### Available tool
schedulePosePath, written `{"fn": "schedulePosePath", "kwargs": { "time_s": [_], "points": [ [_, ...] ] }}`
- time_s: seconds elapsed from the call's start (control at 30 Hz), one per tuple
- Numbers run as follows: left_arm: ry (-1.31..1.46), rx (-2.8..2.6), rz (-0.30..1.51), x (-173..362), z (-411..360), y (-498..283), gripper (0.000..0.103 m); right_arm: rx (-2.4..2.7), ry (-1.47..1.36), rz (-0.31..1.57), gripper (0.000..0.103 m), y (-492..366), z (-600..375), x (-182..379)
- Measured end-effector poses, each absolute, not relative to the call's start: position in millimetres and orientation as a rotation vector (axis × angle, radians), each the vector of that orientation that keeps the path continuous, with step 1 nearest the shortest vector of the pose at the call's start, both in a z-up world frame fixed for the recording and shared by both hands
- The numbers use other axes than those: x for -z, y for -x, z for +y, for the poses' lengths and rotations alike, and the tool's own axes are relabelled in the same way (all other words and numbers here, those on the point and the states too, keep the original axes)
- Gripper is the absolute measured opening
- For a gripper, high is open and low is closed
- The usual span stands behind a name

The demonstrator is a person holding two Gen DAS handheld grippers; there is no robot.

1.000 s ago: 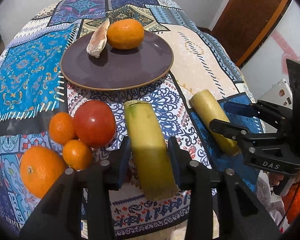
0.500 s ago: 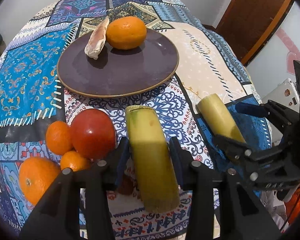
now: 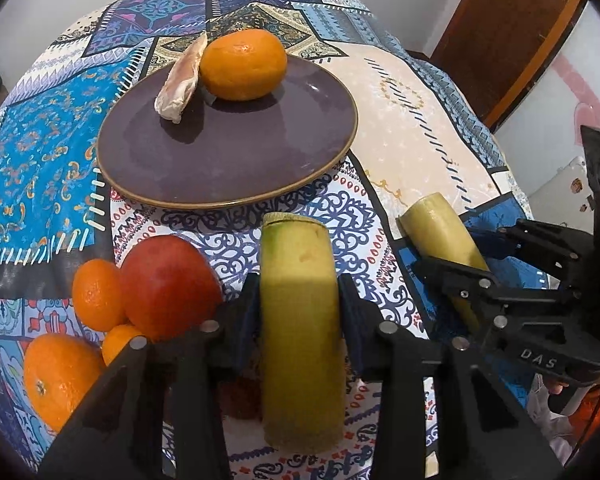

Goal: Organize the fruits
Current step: 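Carry both yellow cylinders upright over the purple plate with both tools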

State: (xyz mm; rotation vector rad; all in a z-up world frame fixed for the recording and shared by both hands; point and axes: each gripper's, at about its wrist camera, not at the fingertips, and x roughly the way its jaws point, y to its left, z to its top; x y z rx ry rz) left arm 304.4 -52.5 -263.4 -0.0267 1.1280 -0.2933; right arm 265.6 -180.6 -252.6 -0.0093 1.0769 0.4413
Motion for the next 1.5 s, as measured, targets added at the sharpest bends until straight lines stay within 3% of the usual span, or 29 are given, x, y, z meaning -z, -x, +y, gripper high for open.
{"fn": "schedulePosePath", "kwargs": {
  "time_s": [0.47, 0.83, 1.5],
  "points": [
    [0.021, 0.297, 0.930, 190, -41, -280, 0.036, -0.458, -0.058, 0.921, 0.035, -261, -182, 204],
    [0.052, 0.239, 0.837, 148, -16, -306, 0.036, -0.457, -0.044, 0.811, 0.035, -286, -168, 163],
    [0.060, 0.223, 0.919, 199, -24, -382, 0.036, -0.475, -0.041, 0.843, 0.035, -345, -147, 178]
  ]
}}
